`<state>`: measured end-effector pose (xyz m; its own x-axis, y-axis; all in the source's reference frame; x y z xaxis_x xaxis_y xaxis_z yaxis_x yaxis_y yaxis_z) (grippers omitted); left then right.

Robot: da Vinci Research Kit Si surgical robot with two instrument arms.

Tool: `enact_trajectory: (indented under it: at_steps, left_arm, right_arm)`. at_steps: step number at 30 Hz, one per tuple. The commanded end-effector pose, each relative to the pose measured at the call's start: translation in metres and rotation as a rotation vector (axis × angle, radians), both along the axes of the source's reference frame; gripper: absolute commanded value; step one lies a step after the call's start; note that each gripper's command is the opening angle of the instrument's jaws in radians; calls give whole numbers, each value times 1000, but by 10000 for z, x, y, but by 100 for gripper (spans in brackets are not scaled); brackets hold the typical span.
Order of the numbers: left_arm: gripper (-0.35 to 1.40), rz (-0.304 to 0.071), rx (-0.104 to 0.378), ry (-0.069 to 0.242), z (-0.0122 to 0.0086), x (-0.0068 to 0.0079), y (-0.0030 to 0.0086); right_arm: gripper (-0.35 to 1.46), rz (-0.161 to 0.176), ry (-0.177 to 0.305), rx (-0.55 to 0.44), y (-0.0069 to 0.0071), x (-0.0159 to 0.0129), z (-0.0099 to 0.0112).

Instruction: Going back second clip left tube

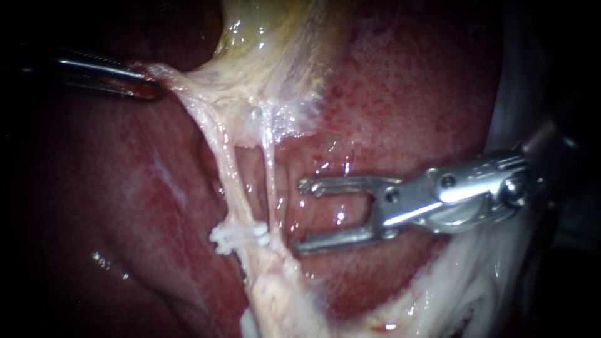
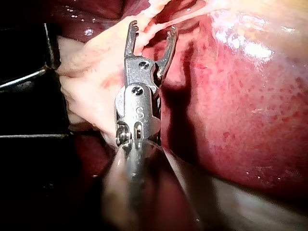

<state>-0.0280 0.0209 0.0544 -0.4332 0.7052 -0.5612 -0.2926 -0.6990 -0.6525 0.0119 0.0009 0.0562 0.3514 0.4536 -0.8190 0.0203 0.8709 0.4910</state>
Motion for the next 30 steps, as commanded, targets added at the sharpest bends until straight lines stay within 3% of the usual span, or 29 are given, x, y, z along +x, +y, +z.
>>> enact_trajectory:
  at_steps: [1, 5, 9, 15, 23, 30]
  left_arm:
    - [-35, 0, 0, 0, 0, 0, 0]
    - [-35, 0, 0, 0, 0, 0, 0]
    - [-35, -1, -1, 1, 1, -1, -1]
    - [-35, -3, -11, 5, 18, -7, -8]
    - [-35, 9, -13, 2, 45, -27, -18]
    - [-35, 11, -8, 2, 52, -35, -20]
  right_arm:
    - [50, -16, -17, -14, 1, -7, 0]
    - [50, -36, -58, -68, 2, -25, 0]
    - [50, -35, -70, -97, 7, -39, -2]
    - [50, -43, -71, -123, 15, -52, -6]
    - [50, -45, -70, -128, 16, -58, -8]
    - [50, -48, -69, -133, 16, -59, -8]
